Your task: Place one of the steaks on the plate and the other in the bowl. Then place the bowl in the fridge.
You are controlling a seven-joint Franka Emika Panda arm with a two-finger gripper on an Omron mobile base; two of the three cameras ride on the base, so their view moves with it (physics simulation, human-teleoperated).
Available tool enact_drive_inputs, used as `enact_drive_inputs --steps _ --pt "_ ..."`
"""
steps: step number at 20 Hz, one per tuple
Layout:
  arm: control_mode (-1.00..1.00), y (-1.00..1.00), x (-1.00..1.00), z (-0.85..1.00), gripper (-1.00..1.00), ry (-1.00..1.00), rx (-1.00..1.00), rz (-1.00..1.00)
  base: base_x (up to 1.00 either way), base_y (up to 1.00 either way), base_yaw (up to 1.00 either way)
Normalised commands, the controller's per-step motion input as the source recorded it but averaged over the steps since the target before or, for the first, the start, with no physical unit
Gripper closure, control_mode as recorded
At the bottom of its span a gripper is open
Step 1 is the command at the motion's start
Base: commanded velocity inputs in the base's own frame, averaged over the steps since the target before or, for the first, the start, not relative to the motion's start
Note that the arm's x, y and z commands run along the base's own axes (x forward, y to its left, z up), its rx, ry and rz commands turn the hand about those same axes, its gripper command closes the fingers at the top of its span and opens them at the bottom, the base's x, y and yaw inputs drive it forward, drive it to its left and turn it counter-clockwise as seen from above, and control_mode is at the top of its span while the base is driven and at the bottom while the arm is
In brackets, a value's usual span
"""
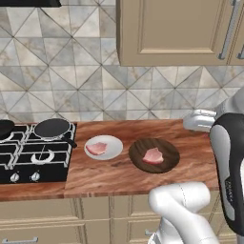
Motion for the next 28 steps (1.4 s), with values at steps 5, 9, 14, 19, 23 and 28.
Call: enact_drive_inputs --steps 5,9,14,19,23,28 --pt "-1.0 -0.35 0.09 -0.59 -1.0 0.33 0.06 0.0 0.0 0.0 0.0" --pt "-1.0 -0.21 0.23 -0.8 -1.0 0.02 0.01 0.02 0.0 0.0 0.0" --pt "-1.0 -0.37 0.69 -0.77 -1.0 0.11 0.02 0.07 0.0 0.0 0.0" --pt "-1.0 -0.5 0.74 -0.64 -1.0 0.21 0.03 0.07 0.0 0.0 0.0" --pt "-1.0 -0.14 0.91 -0.75 -1.0 0.08 0.05 0.02 0.0 0.0 0.0" --pt "-1.0 -0.04 0.82 -0.68 -1.0 0.06 0.08 0.03 0.0 0.0 0.0"
